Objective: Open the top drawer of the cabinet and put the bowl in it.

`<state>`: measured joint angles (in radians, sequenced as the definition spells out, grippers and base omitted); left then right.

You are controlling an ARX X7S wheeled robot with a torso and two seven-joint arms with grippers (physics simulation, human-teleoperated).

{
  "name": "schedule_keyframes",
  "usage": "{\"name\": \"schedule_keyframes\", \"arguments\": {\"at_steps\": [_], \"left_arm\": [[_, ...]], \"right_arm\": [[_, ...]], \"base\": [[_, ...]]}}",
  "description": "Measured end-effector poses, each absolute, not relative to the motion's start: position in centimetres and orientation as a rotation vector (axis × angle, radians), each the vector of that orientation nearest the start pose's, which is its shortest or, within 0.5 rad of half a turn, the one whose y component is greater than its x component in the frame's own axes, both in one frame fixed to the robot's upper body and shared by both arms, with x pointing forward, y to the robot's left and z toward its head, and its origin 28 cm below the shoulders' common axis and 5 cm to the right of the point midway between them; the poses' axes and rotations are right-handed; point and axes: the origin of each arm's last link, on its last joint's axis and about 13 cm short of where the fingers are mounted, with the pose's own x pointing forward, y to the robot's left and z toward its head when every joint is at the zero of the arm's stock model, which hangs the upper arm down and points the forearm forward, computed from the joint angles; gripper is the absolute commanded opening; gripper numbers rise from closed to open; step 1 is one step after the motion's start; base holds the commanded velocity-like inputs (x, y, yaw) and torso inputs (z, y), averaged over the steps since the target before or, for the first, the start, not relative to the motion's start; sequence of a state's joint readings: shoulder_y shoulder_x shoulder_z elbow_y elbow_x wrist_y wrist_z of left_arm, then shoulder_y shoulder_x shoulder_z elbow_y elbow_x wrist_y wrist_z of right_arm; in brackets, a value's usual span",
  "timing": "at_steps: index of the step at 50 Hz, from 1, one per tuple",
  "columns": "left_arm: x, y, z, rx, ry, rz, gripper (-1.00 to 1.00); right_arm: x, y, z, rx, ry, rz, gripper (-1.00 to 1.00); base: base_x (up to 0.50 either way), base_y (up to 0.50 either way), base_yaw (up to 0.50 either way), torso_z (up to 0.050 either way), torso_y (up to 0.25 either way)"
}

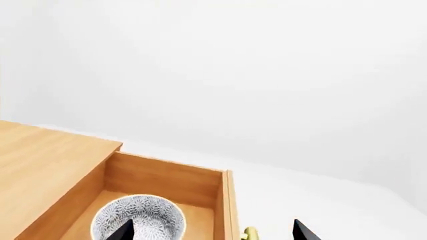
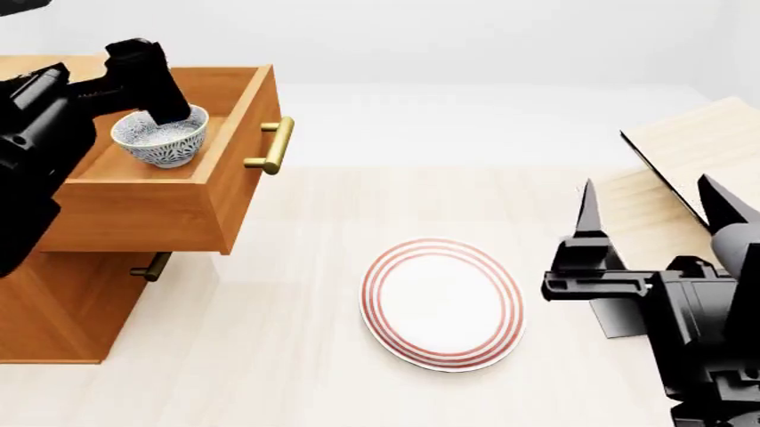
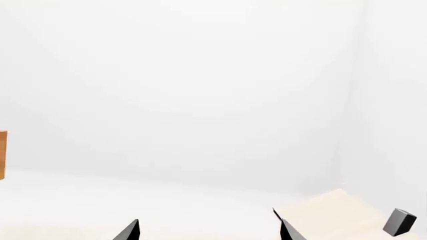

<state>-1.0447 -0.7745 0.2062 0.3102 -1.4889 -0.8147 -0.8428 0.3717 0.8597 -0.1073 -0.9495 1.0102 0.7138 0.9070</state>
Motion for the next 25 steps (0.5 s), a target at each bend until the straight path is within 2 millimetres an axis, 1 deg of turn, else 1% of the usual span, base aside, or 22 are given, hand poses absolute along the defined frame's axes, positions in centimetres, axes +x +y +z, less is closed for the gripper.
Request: {"name": "schedule_keyframes", "arguments": {"at_steps": [8,14,25], "left_arm": [[22.5,27.3,30.3,-0.120,-0.130,-0.035,1.00],[20.3,27.2,30.3,-0.077,-0.163,-0.075,1.00],[17.0,27.0,30.5,-0.015,-0.219,-0.127,1.00]], "right_arm": [[16.0,-13.6,22.8,-0.187,-0.316,-0.096,1.00],[15.3,-13.4,23.7,-0.213,-0.367,-0.071,1.00],[14.4,-13.5,25.0,-0.250,-0.415,-0.061,1.00]], "base": [[0.00,0.00,0.00,0.000,0.000],[0.00,0.00,0.00,0.000,0.000],[0.00,0.00,0.00,0.000,0.000]]}}
